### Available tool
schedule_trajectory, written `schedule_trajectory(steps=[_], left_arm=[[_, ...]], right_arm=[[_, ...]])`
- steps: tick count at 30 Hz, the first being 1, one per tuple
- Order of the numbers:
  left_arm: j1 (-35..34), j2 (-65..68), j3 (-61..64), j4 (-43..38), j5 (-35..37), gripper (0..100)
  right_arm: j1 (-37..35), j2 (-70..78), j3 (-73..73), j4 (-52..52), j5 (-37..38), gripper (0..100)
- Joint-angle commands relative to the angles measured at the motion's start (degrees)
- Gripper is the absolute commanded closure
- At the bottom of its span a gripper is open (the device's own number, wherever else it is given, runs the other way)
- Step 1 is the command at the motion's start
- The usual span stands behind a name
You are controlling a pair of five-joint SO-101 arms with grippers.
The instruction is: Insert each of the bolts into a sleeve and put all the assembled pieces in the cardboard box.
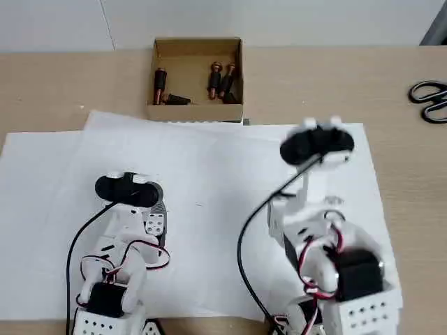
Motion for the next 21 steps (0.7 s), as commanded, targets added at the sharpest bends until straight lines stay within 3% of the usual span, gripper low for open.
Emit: schedule_trajectory(steps=[1,7,21], left_arm=[[0.1,-0.4,-0.2,0.9,-0.1,99],[0.0,-0.4,-0.2,1.3,-0.1,99],[0.0,-0.4,-0.2,1.3,0.0,99]], right_arm=[[1.0,-9.5,13.0,-4.8,1.9,99.4],[1.1,-18.8,21.6,-7.5,4.7,99.4],[1.1,-17.9,33.2,-9.1,4.7,99.5]])
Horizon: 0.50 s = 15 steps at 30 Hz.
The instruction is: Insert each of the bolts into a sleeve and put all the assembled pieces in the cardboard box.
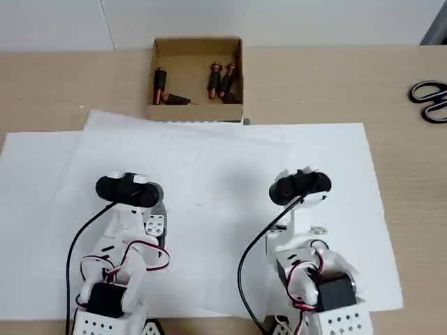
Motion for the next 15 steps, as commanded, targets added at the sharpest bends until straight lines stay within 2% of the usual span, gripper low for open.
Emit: schedule_trajectory(steps=[1,5,11,15], left_arm=[[0.0,-0.4,-0.2,0.1,0.0,99],[0.0,-0.4,-0.2,0.1,-0.1,99],[0.0,-0.4,-0.2,0.1,-0.1,99],[0.0,-0.4,-0.2,0.1,-0.1,99]], right_arm=[[0.5,0.0,2.1,-1.3,0.6,99.5],[0.9,0.0,3.6,-1.4,0.6,99.5],[6.6,0.0,7.6,-2.6,0.7,99.5],[10.0,-0.1,9.1,-4.3,4.5,99.5]])
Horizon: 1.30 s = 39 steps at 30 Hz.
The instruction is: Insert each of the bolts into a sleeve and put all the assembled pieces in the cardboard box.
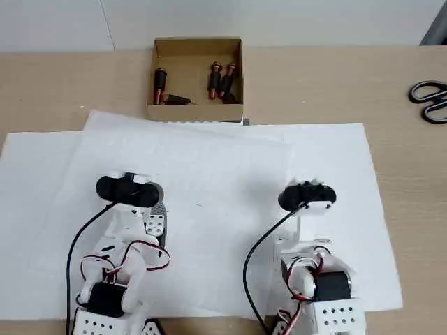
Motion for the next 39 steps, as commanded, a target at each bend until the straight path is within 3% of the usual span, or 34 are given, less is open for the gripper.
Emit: schedule_trajectory(steps=[1,39], left_arm=[[0.0,-0.4,-0.2,0.1,-0.1,99],[0.1,-0.4,-0.2,-0.2,-0.2,99]], right_arm=[[2.0,-0.1,-0.2,-1.6,2.9,99.5],[1.8,-0.1,-0.2,-1.1,3.6,99.5]])
